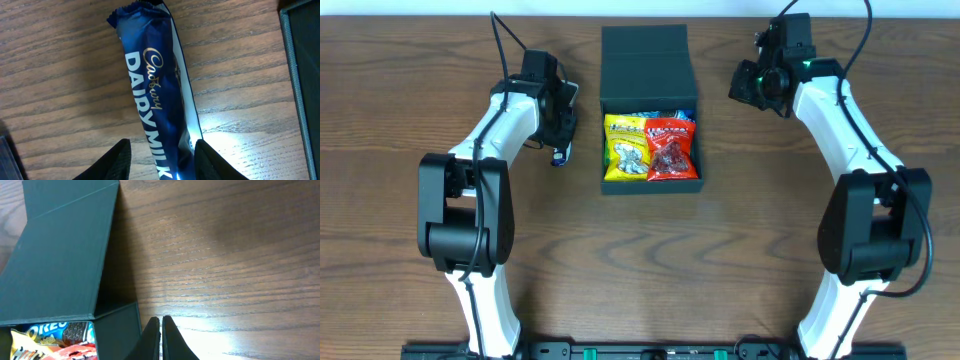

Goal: Pack container
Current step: 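Carry the Dairy Milk bar into the box and release it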

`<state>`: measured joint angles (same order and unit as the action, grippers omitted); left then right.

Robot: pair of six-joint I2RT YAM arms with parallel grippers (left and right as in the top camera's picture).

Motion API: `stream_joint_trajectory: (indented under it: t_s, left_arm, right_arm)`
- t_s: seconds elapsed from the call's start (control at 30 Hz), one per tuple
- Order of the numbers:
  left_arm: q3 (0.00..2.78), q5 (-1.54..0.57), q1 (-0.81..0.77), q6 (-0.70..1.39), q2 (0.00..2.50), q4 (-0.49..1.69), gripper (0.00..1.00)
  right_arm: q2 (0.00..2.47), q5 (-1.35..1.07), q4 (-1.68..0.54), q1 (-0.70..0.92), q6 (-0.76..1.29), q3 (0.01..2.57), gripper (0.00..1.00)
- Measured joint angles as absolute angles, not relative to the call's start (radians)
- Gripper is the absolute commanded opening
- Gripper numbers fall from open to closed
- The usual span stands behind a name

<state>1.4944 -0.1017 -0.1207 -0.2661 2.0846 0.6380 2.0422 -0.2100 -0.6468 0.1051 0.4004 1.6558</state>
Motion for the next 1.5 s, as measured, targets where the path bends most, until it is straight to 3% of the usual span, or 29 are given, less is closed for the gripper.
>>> stream_joint_trajectory:
  t_s: [0.37, 0.67, 0.87, 1.23, 1.5]
  left_arm:
    - [1.494, -0.126, -0.121, -0.255, 2.127, 0.623, 0.37]
    - [1.494, -0.128, -0.121, -0.237, 2.127, 0.62, 0.18]
    - [1.494, -0.128, -0.121, -0.236, 2.127, 0.621, 0.13]
    - [1.557, -0.127, -0.121, -0.202, 2.069, 0.706, 0.08]
    - [1.633, -0.127, -0.161, -0.11, 1.845, 0.702, 0.06]
  right_arm:
    - [2.042, -0.21, -0.647, 0.105, 0.4, 1.656, 0.04]
    - [2.042, -0.21, -0.647, 0.105, 0.4, 1.656, 0.04]
    - [2.042, -0.21, -0.647, 0.105, 0.4, 1.656, 0.03]
    - [2.037, -0.21, -0.666, 0.073, 0.4, 1.656, 0.03]
    - [2.024, -0.21, -0.672, 0.024, 0.4, 1.656, 0.02]
